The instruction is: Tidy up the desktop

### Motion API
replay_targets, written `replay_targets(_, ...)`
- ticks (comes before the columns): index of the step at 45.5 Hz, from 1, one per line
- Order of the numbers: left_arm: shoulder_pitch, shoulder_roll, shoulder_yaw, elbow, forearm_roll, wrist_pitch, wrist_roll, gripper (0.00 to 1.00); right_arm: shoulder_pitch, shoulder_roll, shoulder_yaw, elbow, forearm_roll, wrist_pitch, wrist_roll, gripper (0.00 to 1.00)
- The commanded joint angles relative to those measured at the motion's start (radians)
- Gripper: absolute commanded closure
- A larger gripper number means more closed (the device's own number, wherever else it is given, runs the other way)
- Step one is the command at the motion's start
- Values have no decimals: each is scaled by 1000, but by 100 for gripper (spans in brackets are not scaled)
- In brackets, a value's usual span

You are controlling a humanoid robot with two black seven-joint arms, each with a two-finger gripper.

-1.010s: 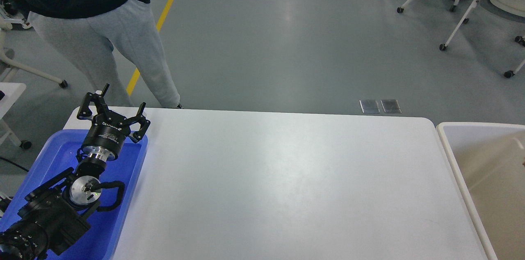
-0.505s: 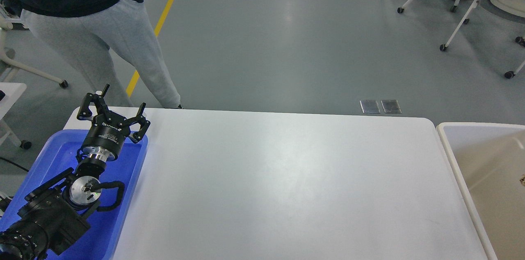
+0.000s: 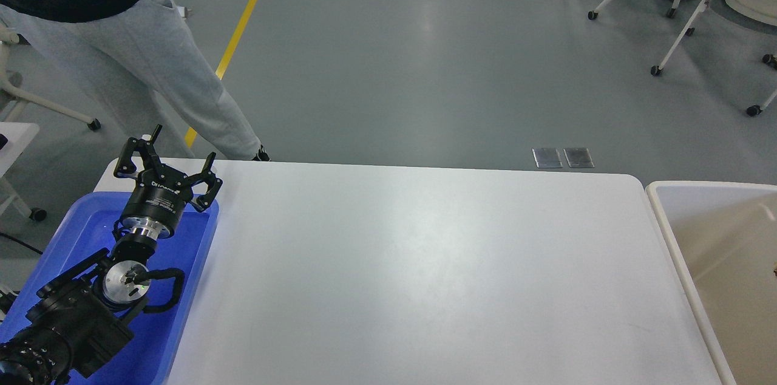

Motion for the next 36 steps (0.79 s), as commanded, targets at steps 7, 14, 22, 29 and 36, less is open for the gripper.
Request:
replay_targets(7, -1, 0, 0, -1, 0, -1, 0, 0, 2, 1, 5, -6, 1, -8, 1, 0)
replay_targets(14, -1, 0, 0, 0, 0, -1, 0, 0, 7, 3, 7, -7, 1, -9, 1, 0)
replay_targets(22, -1, 0, 0, -1, 0, -1, 0, 0, 19, 3, 16, -21, 2, -11, 9, 1)
replay_targets(29, -1, 0, 0, -1, 0, -1, 0, 0, 32, 13, 88, -36, 4, 0, 7, 1)
replay_targets(36, -1, 0, 0, 0, 0, -1, 0, 0, 35, -7, 201, 32, 4, 20, 4, 0)
